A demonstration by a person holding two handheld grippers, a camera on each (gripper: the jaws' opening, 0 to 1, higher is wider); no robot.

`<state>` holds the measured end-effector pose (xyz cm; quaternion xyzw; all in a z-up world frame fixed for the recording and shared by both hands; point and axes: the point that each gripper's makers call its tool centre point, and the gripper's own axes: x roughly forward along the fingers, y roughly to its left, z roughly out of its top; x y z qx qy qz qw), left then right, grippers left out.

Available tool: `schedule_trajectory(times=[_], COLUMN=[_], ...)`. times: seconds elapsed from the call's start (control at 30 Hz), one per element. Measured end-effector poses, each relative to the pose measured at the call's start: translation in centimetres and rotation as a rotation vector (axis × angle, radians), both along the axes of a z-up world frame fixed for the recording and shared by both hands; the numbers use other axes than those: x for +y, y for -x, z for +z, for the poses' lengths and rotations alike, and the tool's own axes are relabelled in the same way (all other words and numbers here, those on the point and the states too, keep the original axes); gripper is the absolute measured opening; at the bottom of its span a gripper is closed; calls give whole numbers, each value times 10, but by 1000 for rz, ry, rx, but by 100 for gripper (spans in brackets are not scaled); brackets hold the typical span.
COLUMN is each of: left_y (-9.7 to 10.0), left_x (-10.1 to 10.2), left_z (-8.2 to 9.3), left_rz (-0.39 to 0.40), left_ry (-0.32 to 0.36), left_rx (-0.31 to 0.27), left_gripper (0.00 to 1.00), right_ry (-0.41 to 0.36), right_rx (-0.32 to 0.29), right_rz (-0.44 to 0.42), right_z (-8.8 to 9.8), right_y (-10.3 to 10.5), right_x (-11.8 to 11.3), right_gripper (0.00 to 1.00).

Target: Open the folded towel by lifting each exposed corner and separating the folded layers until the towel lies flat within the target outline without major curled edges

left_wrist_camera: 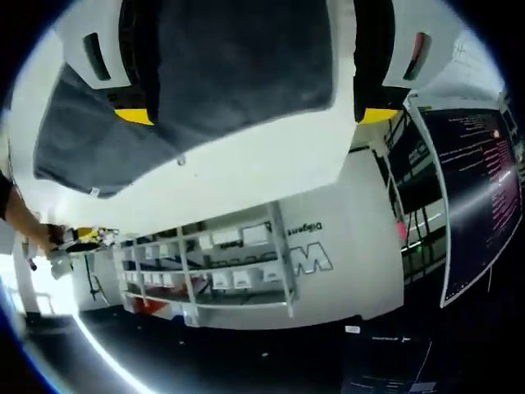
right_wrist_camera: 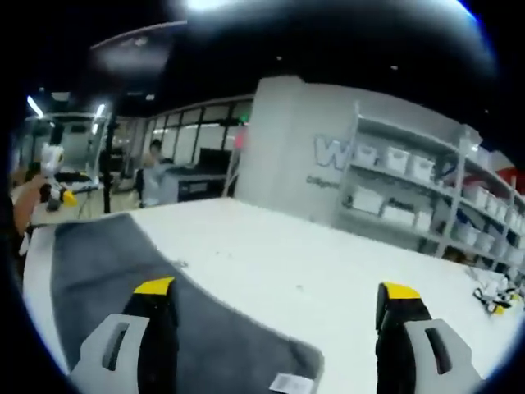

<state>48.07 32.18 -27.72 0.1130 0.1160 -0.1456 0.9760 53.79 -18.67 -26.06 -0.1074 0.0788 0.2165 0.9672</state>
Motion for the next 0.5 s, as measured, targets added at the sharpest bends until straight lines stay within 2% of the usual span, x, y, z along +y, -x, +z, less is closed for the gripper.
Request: schedule_trajectory(times=[0.07,0.23,0.5], left_y=[-2,-6,-29], left_x=[0,3,5], left_z=[-4,0,6], left_rz=[4,11,22], left_ry=[-7,-13,-13], left_rx=[5,-4,11], left_gripper=[97,96,94], right_ry=[1,12,27], right_rx=[7,20,26], right_rz=[-7,-14,-7], right_z=[-4,-9,-10], right_y=[0,-6,-24], right_x=[-2,-12,-21], right_gripper=[100,100,100])
